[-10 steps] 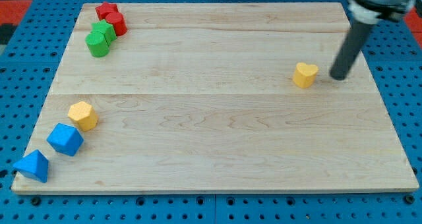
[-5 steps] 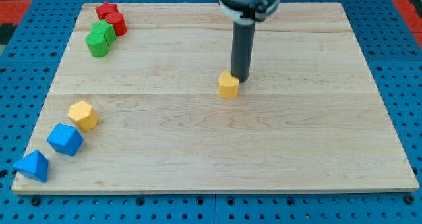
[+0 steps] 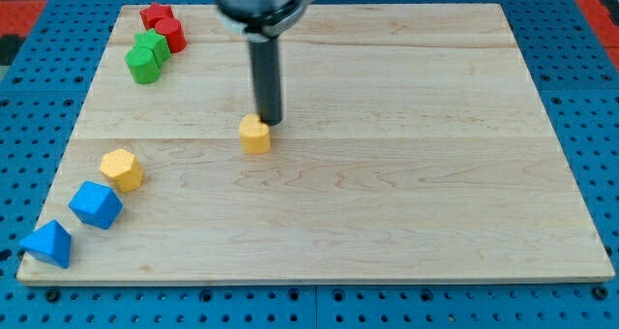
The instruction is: Move the yellow hexagon into blue cube
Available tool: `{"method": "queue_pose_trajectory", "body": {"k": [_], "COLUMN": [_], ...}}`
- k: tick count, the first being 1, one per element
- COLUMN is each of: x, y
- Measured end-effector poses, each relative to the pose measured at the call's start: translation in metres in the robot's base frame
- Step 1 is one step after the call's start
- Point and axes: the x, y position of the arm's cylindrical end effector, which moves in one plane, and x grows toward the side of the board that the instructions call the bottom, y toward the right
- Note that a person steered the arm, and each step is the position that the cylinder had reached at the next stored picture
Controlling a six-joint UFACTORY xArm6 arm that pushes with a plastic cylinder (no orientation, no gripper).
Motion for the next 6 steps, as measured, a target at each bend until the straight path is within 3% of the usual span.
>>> {"method": "queue_pose_trajectory", "body": {"k": [2, 4, 6], "x": [0.086, 0.130, 0.138], "y": [-0.051, -0.025, -0.129]}}
